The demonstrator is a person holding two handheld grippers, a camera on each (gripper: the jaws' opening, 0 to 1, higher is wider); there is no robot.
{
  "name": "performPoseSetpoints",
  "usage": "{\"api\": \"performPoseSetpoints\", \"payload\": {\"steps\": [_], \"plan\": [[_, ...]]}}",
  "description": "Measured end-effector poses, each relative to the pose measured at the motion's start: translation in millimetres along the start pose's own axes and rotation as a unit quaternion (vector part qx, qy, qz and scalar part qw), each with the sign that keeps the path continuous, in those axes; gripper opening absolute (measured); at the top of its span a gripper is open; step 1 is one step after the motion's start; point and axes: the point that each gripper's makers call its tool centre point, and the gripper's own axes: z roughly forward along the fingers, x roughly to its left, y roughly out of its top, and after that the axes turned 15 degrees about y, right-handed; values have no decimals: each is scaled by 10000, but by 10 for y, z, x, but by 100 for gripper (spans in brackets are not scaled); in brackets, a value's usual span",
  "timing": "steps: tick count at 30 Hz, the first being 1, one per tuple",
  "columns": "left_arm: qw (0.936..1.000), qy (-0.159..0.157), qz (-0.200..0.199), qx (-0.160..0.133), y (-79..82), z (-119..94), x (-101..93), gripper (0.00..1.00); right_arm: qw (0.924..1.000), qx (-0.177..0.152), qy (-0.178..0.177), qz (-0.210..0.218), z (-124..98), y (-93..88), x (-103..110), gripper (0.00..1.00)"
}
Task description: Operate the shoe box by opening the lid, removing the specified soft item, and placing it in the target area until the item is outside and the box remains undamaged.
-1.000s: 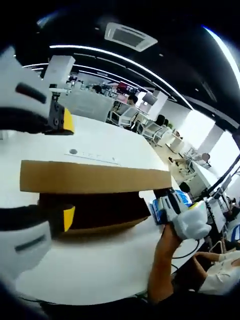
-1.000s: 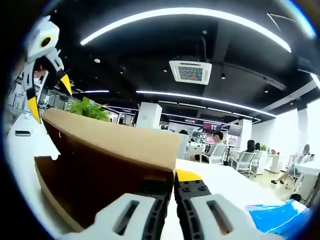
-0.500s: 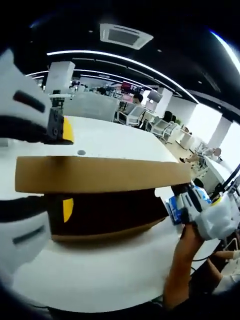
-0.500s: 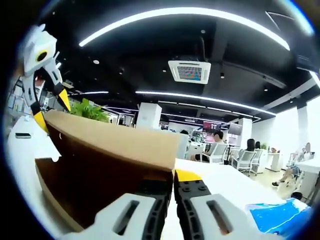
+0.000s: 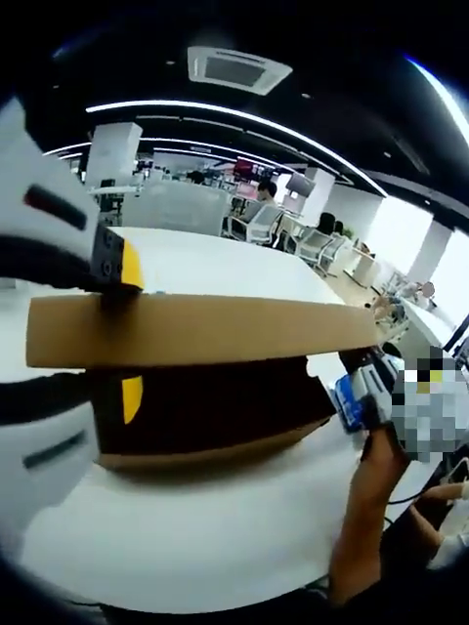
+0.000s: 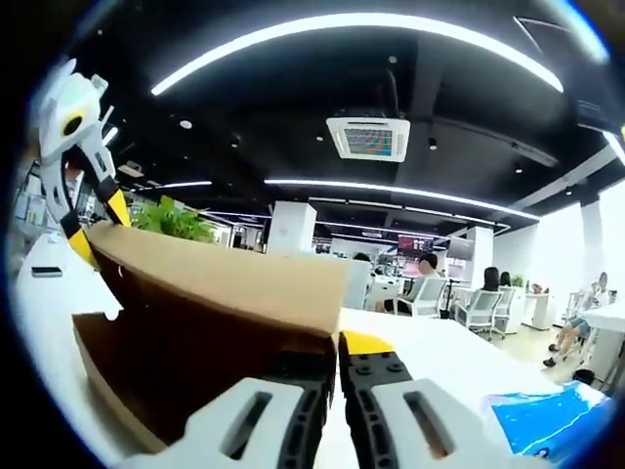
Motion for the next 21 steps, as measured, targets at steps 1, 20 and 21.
{"api": "performPoseSetpoints", "payload": {"steps": [1, 20, 21], "plan": [[10000, 0, 0, 1, -2, 1, -1, 31, 10000, -1, 3, 3, 0, -1, 1, 1], [9998, 146, 143, 71, -49, 83, 0, 31, 10000, 23, 16, -43, 7, -51, 3, 1], [9998, 150, 137, 73, -49, 84, 0, 31, 10000, 21, 19, -42, 6, -53, 4, 1]]}}
